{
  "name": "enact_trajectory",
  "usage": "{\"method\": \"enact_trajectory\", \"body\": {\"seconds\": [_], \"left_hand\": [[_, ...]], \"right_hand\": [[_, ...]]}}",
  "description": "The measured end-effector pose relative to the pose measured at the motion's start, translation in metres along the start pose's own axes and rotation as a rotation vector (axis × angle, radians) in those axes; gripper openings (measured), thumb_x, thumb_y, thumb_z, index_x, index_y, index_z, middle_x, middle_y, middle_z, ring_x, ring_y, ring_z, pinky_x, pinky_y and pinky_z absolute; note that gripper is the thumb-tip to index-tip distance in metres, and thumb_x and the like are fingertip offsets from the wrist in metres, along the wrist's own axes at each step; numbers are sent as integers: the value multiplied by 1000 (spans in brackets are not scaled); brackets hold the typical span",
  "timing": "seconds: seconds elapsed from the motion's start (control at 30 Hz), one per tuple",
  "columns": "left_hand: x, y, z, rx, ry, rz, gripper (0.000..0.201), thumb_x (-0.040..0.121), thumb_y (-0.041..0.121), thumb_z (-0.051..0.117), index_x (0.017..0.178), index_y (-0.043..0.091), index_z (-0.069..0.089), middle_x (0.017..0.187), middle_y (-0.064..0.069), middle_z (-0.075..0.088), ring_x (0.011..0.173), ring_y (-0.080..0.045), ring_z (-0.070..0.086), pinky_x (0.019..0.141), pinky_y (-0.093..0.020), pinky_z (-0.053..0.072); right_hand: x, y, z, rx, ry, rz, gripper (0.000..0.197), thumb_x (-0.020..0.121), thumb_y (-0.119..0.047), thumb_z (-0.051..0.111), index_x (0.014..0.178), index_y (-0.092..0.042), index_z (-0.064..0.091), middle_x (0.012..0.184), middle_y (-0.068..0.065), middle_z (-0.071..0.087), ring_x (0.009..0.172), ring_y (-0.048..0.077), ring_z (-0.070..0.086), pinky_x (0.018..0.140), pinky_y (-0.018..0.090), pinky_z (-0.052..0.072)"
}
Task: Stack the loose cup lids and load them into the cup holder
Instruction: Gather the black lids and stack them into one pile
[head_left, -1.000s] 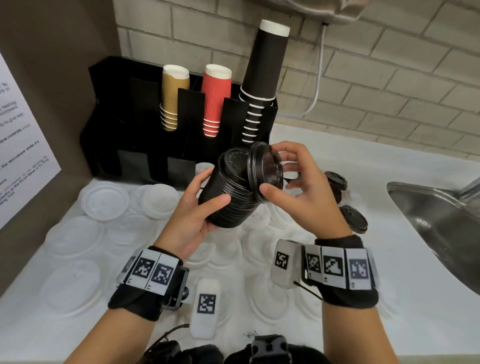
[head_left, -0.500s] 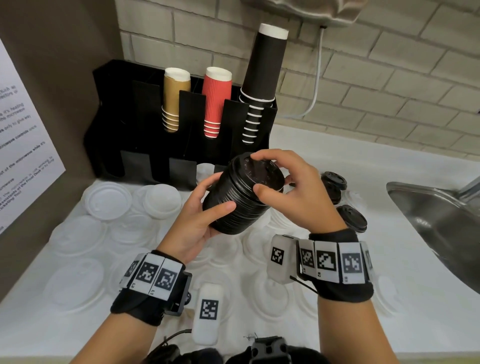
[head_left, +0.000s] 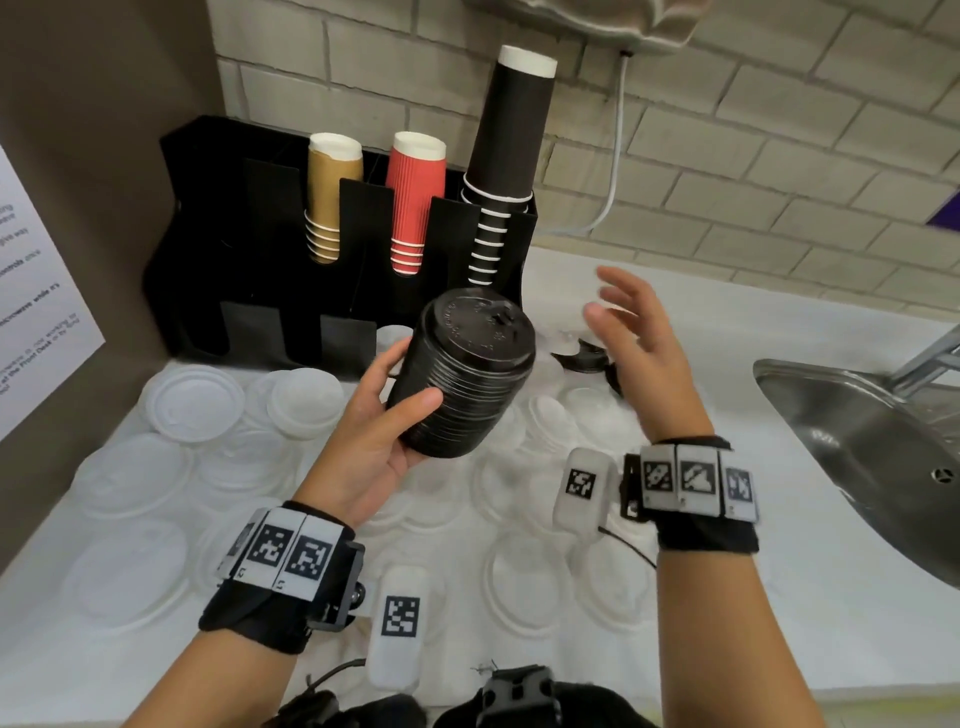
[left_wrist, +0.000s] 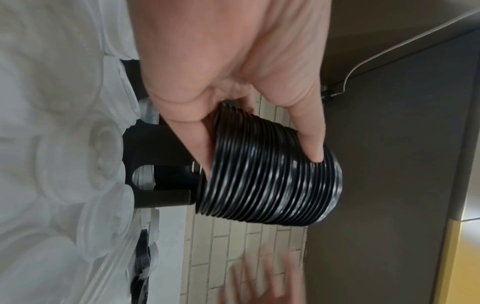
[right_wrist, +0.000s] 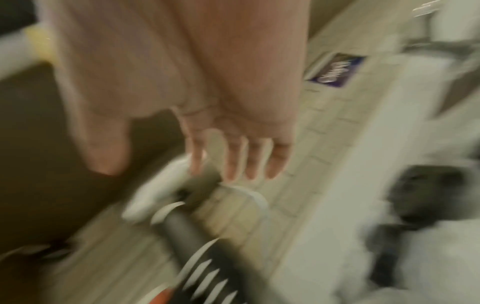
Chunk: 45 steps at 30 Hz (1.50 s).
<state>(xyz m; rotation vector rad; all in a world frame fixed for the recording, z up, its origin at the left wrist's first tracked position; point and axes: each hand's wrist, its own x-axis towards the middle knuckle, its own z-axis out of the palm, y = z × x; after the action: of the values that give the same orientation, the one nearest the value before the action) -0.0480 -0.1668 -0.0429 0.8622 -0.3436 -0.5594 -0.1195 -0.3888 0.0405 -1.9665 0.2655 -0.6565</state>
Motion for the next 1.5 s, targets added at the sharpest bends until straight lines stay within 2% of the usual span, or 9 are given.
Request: {"method": "enact_trajectory", "body": {"seconds": [0.1, 0.27, 0.4, 0.53, 0.83, 0.93, 1.13, 1.37, 1.5], "left_hand": [[1, 3, -1, -15, 33, 28, 71, 74, 21, 76, 138, 28, 47, 127, -1, 65, 115, -20, 64, 77, -33, 57], [4, 5, -4, 10, 67, 34, 67, 76, 19, 68, 139, 29, 46, 128, 0, 64, 116, -20, 63, 78, -34, 57], [5, 4, -6, 21, 64, 20, 75, 71, 26, 80, 138, 30, 46, 129, 0, 64, 117, -20, 63, 79, -34, 57], [7, 2, -9, 24, 62, 20, 64, 78, 18, 67, 137, 31, 48, 130, 2, 63, 118, -19, 62, 77, -32, 57], [8, 4, -8, 35, 56, 0, 86, 59, 31, 88, 136, 31, 49, 132, -1, 61, 117, -20, 62, 77, -32, 57], [9, 3, -5, 26, 50, -7, 79, 65, 28, 85, 135, 30, 49, 127, 0, 65, 116, -21, 63, 77, -32, 57], [10, 1, -1, 26, 39, -15, 70, 69, 22, 80, 132, 31, 51, 122, -1, 68, 113, -21, 65, 75, -32, 57], [4, -3, 5, 93, -11, -14, 67, 67, 26, 78, 129, 37, 55, 128, -6, 64, 116, -24, 63, 79, -33, 56], [1, -1, 5, 124, -26, -8, 66, 65, 25, 79, 127, 36, 57, 126, -6, 64, 115, -24, 64, 77, -31, 57]], "right_hand": [[29, 51, -38, -95, 199, 416, 57, 86, -41, 63, 138, -29, 42, 138, 5, 45, 118, 21, 50, 89, 28, 40], [61, 119, -89, -507, 102, 809, 69, 88, -44, 56, 147, -16, 33, 149, 15, 36, 128, 34, 44, 93, 36, 36], [68, 136, -91, -685, -101, 814, 57, 91, -40, 56, 139, -11, 44, 139, 16, 48, 122, 35, 49, 85, 35, 37], [61, 142, -86, -905, -241, 747, 36, 91, -28, 52, 123, -12, 57, 127, 13, 59, 101, 32, 58, 79, 31, 43], [57, 121, -87, -912, -54, 792, 61, 82, -28, 60, 138, -12, 39, 116, 18, 59, 100, 34, 59, 80, 35, 49], [52, 88, -80, -761, -58, 657, 65, 81, -37, 66, 137, -23, 38, 120, 15, 58, 104, 33, 58, 84, 35, 45], [-13, -2, -26, 81, -261, 7, 57, 70, -27, 76, 121, -38, 51, 115, -2, 58, 103, 13, 60, 85, 31, 52], [-38, -37, 25, -21, -142, -224, 64, 70, -28, 77, 126, -29, 47, 123, -1, 50, 110, 15, 56, 86, 35, 53], [-36, -36, 31, -73, -108, -238, 62, 73, -31, 76, 128, -32, 48, 123, -8, 48, 111, 6, 53, 86, 18, 48]]}}
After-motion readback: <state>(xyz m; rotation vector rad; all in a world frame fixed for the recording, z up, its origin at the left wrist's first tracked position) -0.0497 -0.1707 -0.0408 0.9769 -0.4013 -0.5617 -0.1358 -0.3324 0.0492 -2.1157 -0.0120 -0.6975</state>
